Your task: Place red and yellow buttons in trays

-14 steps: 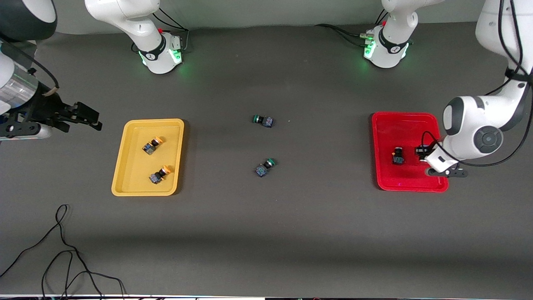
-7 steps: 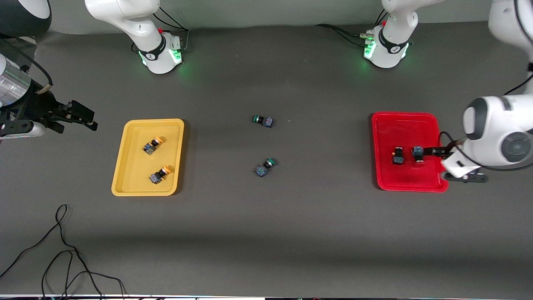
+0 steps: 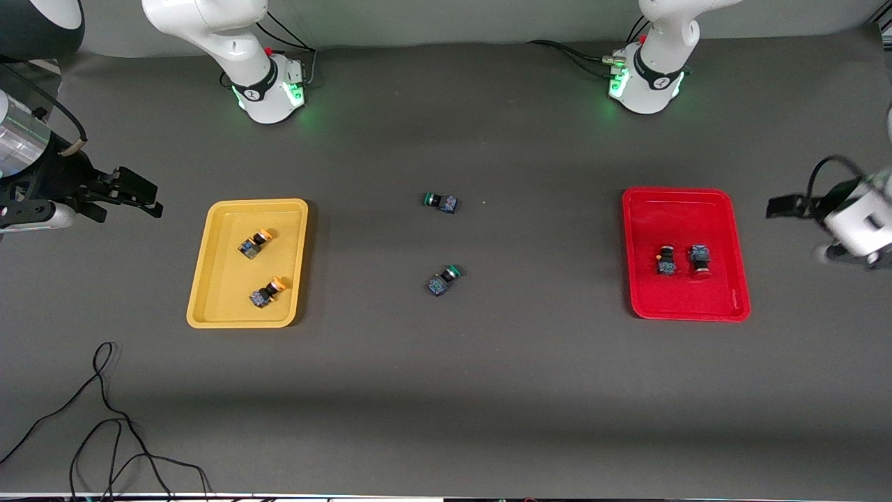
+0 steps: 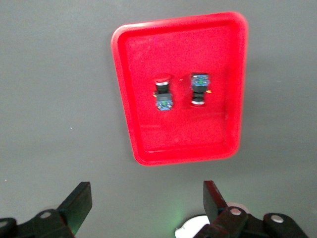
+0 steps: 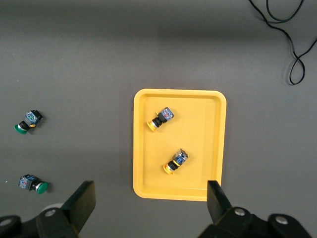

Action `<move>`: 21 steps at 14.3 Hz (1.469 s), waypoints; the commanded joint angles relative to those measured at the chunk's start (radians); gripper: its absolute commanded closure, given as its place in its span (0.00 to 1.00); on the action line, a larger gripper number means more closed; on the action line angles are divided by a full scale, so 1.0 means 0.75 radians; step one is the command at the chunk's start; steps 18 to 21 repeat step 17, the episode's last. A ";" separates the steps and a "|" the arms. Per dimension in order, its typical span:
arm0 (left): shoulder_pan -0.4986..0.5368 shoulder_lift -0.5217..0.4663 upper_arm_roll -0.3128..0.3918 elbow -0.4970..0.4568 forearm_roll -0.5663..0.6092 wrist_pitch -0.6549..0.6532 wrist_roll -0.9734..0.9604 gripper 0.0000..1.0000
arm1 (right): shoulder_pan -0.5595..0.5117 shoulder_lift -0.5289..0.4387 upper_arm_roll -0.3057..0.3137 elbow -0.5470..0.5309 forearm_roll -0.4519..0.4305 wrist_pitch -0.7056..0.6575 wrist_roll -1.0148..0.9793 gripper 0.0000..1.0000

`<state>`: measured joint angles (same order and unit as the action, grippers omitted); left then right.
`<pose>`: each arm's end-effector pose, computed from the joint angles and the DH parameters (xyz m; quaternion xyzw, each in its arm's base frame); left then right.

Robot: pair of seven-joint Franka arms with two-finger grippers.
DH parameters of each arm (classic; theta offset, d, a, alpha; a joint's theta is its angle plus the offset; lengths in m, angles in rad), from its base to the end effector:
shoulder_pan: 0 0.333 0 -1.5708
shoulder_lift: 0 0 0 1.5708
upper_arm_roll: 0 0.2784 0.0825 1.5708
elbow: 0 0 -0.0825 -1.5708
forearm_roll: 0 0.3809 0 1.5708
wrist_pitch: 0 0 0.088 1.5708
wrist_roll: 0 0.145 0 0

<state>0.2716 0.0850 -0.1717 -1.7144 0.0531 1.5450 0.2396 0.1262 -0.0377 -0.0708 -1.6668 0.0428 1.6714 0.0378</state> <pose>0.5404 0.0639 0.4357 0.9892 -0.0725 -0.1276 0.0024 0.5499 0.0358 0.5334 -0.9995 -0.0071 -0.0200 0.0236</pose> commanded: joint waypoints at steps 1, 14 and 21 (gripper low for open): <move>-0.016 -0.085 -0.010 0.042 -0.048 -0.076 0.016 0.00 | -0.001 0.005 0.002 0.028 -0.012 -0.026 -0.032 0.00; -0.458 -0.091 0.260 0.157 -0.050 -0.115 -0.231 0.00 | -0.003 0.011 0.006 0.030 -0.012 -0.026 -0.024 0.00; -0.458 -0.093 0.258 0.157 -0.050 -0.105 -0.240 0.00 | -0.005 0.015 0.004 0.028 -0.012 -0.026 -0.018 0.00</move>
